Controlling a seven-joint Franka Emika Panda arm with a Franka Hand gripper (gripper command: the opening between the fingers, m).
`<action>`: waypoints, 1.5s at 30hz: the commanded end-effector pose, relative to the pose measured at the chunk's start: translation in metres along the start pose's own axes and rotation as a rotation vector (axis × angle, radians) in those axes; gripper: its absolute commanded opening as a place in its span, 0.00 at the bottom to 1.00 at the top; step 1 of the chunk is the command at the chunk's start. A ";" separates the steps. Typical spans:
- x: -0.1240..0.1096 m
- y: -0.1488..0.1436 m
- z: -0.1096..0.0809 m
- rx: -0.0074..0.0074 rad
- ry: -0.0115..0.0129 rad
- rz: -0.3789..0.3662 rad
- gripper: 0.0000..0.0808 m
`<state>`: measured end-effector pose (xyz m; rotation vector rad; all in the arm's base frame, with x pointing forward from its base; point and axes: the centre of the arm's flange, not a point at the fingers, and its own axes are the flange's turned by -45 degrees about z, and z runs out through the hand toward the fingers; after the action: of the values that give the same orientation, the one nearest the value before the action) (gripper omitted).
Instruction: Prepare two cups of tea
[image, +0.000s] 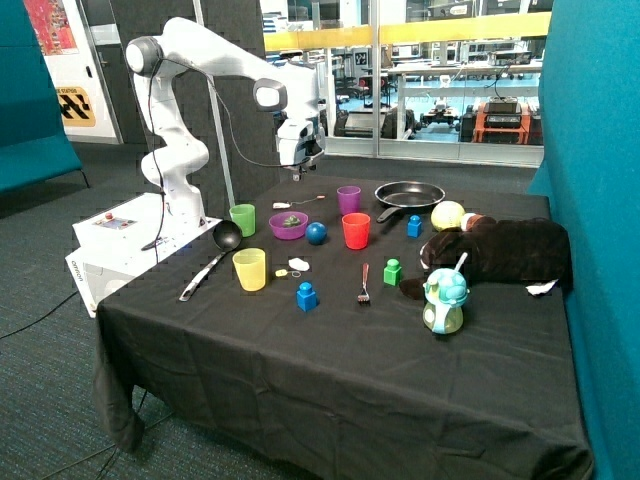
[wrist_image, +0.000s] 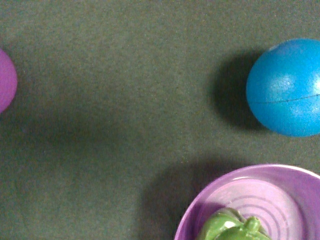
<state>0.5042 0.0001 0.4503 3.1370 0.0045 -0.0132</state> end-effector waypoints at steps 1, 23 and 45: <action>-0.004 0.000 0.000 0.0046 0.0084 0.012 1.00; -0.026 0.092 0.055 0.0062 0.0074 0.420 0.48; -0.047 0.119 0.126 0.0066 0.0071 0.517 0.67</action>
<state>0.4600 -0.1130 0.3486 3.0501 -0.7605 0.0006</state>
